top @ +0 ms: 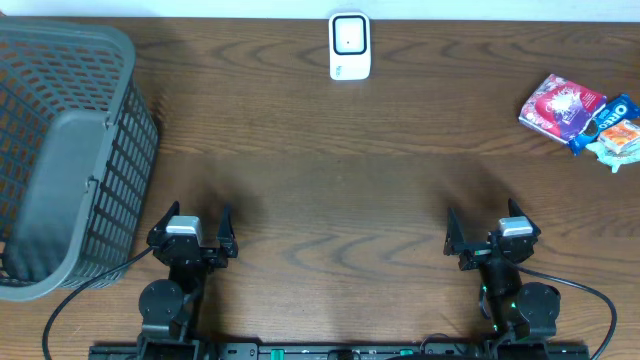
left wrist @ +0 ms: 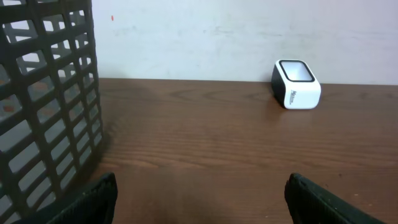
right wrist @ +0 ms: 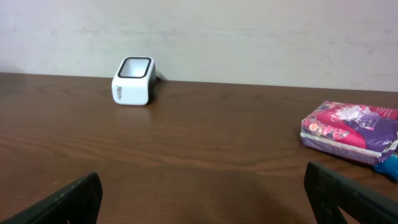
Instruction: Scan the item barcode
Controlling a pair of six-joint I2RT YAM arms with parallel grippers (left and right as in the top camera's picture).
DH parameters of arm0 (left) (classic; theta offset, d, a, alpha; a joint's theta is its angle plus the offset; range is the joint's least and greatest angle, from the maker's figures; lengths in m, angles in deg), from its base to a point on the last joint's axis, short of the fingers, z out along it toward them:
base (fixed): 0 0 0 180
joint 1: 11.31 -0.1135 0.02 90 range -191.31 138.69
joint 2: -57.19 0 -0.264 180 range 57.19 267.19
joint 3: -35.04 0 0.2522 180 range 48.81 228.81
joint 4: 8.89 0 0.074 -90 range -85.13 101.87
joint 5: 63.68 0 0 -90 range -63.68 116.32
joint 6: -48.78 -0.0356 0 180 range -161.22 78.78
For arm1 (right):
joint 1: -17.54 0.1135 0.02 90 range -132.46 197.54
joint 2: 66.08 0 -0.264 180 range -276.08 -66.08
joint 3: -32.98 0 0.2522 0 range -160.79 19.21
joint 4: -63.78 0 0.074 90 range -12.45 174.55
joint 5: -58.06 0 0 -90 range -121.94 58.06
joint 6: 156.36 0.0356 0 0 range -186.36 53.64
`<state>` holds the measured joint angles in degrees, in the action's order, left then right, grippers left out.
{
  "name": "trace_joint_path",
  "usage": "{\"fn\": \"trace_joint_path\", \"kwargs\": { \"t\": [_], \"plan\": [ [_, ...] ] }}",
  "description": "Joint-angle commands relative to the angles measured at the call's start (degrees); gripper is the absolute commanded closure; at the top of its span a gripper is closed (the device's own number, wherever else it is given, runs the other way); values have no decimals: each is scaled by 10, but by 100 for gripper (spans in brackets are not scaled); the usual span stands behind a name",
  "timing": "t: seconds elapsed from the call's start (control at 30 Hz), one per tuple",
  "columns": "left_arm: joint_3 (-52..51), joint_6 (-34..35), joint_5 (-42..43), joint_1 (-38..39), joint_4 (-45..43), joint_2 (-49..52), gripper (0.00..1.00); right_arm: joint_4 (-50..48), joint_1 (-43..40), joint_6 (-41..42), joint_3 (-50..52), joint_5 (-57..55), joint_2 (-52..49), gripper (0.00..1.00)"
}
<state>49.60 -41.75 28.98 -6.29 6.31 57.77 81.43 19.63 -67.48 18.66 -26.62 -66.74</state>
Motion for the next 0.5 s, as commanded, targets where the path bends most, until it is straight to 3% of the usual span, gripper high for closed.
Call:
{"fn": "trace_joint_path", "kwargs": {
  "t": [0.0,0.47],
  "plan": [
    [-6,-22,-23,-2,28,-5,14,1,-5,0,2,-3,4,1],
    [-6,-48,-34,-2,30,-5,14,1,-5,0,2,-3,4,1]
  ]
}}
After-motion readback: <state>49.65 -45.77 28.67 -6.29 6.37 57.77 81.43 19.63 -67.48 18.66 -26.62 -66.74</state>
